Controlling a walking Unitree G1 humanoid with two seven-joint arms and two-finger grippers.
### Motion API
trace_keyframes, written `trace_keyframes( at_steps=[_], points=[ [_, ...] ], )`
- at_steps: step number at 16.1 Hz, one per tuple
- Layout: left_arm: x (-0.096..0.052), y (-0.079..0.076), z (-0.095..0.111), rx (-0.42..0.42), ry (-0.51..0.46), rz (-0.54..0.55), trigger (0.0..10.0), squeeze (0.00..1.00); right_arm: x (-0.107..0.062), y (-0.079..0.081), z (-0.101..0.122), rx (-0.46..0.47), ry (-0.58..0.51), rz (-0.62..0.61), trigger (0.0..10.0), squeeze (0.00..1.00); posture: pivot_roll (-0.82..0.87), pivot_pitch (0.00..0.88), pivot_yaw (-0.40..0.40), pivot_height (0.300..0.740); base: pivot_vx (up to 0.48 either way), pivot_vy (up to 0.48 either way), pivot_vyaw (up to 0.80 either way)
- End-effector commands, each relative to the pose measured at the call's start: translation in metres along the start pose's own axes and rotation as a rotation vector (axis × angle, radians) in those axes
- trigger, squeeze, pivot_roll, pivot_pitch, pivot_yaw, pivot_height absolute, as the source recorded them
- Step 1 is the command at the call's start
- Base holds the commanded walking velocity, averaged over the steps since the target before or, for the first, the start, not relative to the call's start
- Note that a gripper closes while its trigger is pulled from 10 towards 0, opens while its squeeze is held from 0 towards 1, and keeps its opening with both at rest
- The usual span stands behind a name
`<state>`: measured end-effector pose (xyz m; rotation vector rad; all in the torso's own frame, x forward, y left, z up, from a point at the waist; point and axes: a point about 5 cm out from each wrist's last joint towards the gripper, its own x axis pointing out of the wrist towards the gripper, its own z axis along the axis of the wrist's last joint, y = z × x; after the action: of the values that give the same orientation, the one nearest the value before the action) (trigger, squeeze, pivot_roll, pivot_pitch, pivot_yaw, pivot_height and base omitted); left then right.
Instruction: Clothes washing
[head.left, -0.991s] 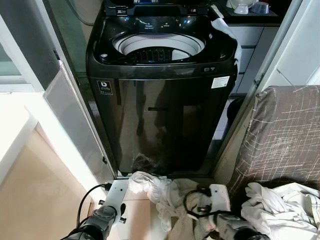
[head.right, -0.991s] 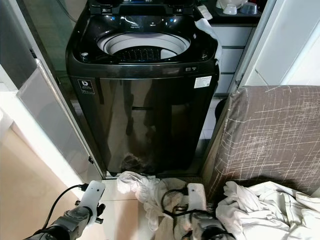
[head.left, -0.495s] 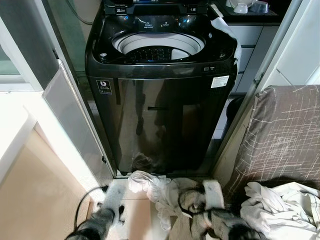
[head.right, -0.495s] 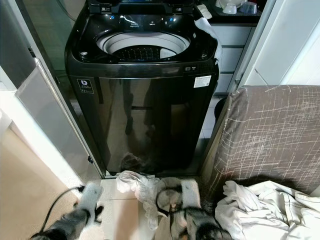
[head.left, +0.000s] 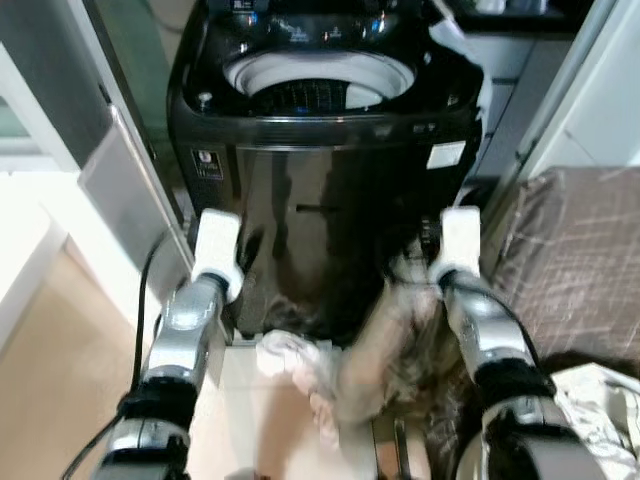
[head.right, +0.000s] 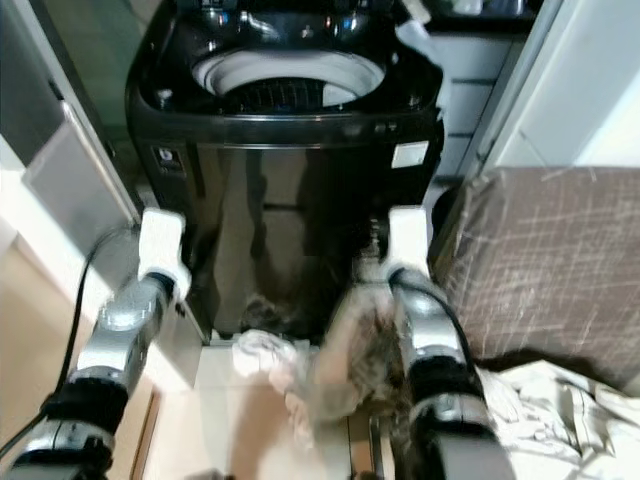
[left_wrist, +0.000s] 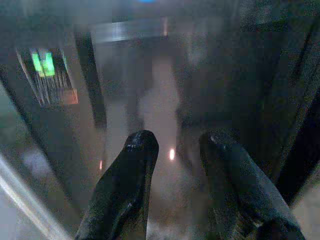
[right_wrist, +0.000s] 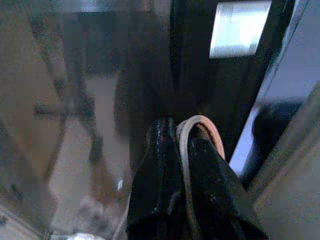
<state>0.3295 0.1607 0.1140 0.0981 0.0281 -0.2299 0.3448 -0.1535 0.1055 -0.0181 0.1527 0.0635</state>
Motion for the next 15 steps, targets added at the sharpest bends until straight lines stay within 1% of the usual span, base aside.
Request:
trace_keyframes(
  at_steps=[1,2,3,4,5,6,7,8,9,10,11,12,13,14,15],
  points=[
    [-0.002,0.002,0.007,0.004,-0.015,-0.002,10.0,0.0,-0.002,-0.005,0.019,0.003,-0.074,-0.019,10.0,0.0,-0.03,0.0,-0.015,0.74,0.0,0.0,0.0],
    [-0.004,0.002,0.022,0.011,-0.061,-0.01,10.0,0.0,-0.007,-0.002,0.031,0.009,-0.129,-0.014,10.0,0.0,-0.03,0.0,-0.019,0.74,0.0,0.0,0.0],
    [-0.008,0.002,0.032,0.035,-0.092,-0.012,10.0,0.0,-0.014,-0.001,0.038,-0.002,-0.165,-0.011,10.0,0.0,-0.03,0.0,-0.021,0.74,0.0,0.0,0.0],
    [-0.03,-0.003,0.053,0.083,-0.138,0.005,10.0,0.0,-0.045,-0.003,0.05,-0.015,-0.216,-0.024,10.0,0.0,-0.02,0.0,-0.02,0.74,0.0,0.0,0.0],
    [-0.052,-0.01,0.059,0.057,-0.16,0.029,10.0,0.0,-0.067,-0.008,0.053,-0.038,-0.233,-0.032,10.0,0.0,-0.03,0.0,-0.019,0.74,0.0,0.0,0.0],
    [-0.059,-0.014,0.061,0.06,-0.165,0.035,10.0,0.0,-0.073,-0.01,0.055,-0.037,-0.243,-0.042,10.0,0.0,-0.03,0.0,-0.016,0.74,0.0,0.0,0.0],
    [-0.07,-0.017,0.067,0.101,-0.201,0.065,10.0,0.0,-0.08,-0.013,0.06,-0.053,-0.302,-0.042,10.0,0.0,-0.04,0.0,-0.017,0.74,0.0,0.0,0.0],
    [-0.073,-0.017,0.07,0.12,-0.218,0.083,10.0,0.0,-0.082,-0.013,0.062,-0.064,-0.33,-0.036,10.0,0.0,-0.04,0.0,-0.017,0.74,0.0,0.0,0.0],
    [-0.071,-0.012,0.08,0.136,-0.254,0.132,10.0,0.0,-0.081,-0.013,0.059,-0.055,-0.333,-0.027,10.0,0.0,-0.04,0.0,-0.022,0.74,0.0,0.0,0.0],
    [-0.067,-0.012,0.089,0.165,-0.266,0.143,10.0,0.0,-0.079,-0.011,0.057,-0.038,-0.317,-0.029,10.0,0.0,-0.03,0.0,-0.028,0.74,0.0,0.0,0.0],
    [-0.067,-0.02,0.095,0.172,-0.281,0.102,10.0,0.0,-0.08,-0.008,0.062,-0.032,-0.326,-0.02,10.0,0.0,-0.03,0.0,-0.028,0.74,0.0,0.0,0.0],
    [-0.068,-0.026,0.099,0.156,-0.308,0.077,10.0,0.0,-0.08,-0.003,0.067,-0.038,-0.35,0.005,10.0,0.0,-0.03,0.0,-0.029,0.74,0.0,0.0,0.0],
    [-0.066,-0.027,0.099,0.155,-0.308,0.076,10.0,0.0,-0.078,0.0,0.07,-0.055,-0.375,0.02,10.0,0.0,-0.03,0.0,-0.032,0.74,0.0,0.0,0.0],
    [-0.063,-0.027,0.101,0.147,-0.322,0.087,10.0,0.0,-0.074,0.004,0.071,-0.059,-0.39,0.037,10.0,0.0,-0.02,0.0,-0.029,0.74,0.472,0.0,0.0],
    [-0.059,-0.025,0.104,0.154,-0.333,0.109,10.0,0.0,-0.069,0.007,0.077,-0.085,-0.433,0.063,10.0,0.0,-0.02,0.0,-0.029,0.74,0.472,0.0,0.0]
  ],
)
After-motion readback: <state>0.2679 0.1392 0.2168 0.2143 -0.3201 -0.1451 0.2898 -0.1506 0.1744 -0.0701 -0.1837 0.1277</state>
